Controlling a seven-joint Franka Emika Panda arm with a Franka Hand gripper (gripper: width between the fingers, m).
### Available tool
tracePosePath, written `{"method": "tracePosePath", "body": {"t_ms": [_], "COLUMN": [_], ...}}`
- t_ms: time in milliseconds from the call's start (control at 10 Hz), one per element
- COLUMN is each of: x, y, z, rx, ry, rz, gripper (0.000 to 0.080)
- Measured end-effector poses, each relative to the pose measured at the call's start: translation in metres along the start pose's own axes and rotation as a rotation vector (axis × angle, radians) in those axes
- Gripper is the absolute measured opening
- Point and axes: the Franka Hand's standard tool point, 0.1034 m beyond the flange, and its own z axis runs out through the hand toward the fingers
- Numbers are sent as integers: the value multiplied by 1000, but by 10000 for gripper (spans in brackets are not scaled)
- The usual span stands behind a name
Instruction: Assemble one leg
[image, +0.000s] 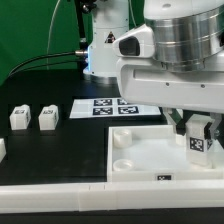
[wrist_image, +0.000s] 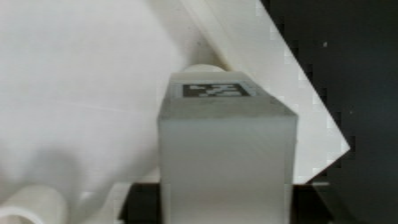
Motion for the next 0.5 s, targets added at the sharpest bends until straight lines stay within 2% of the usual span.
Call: {"method": "tracePosePath", "body": {"t_ms": [300,500], "x": [2,1], "y": [0,-1], "z": [0,0], "rx": [-1,1], "ry": [12,11], "rz": [407,546], "gripper": [291,291]}}
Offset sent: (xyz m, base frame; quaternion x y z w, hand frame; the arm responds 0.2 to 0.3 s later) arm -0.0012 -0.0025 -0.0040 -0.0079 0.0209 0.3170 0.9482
